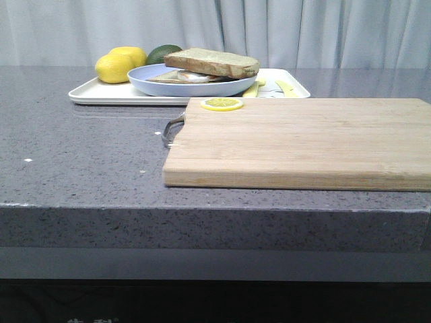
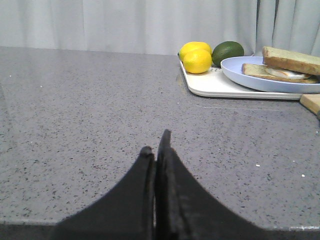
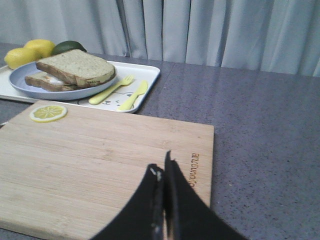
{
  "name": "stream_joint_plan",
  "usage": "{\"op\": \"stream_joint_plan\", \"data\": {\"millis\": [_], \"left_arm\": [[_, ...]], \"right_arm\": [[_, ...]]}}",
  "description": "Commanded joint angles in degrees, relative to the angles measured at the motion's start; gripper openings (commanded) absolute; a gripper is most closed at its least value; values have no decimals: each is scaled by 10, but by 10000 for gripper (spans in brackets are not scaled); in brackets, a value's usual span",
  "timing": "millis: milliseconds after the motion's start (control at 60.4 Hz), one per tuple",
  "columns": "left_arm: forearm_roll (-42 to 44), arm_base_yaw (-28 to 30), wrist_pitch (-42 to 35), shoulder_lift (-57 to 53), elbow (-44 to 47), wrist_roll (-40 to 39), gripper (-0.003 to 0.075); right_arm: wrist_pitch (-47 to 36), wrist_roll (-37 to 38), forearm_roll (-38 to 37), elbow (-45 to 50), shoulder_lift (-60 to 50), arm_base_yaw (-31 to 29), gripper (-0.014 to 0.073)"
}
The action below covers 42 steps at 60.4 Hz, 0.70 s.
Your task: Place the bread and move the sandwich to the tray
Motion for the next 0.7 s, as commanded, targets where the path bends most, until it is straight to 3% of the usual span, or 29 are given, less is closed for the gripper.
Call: {"op": "stream_joint_plan", "data": {"millis": [0,149,547,679], "left_arm": [[-5,0,-51,-13,7,-4,-19],[-5,0,-51,-13,7,-4,-19],[-5,0,-51,-13,7,-4,-19],[-5,0,-51,-13,7,-4,-19]], "right_arm": [[-48,68,-71,-11,-2,0,-76],[-57,144,-108,16,-20,0,-76],[-75,146,-119,169,-153,0,-76],[-76,146,-119,185,-151,0,-76]]}}
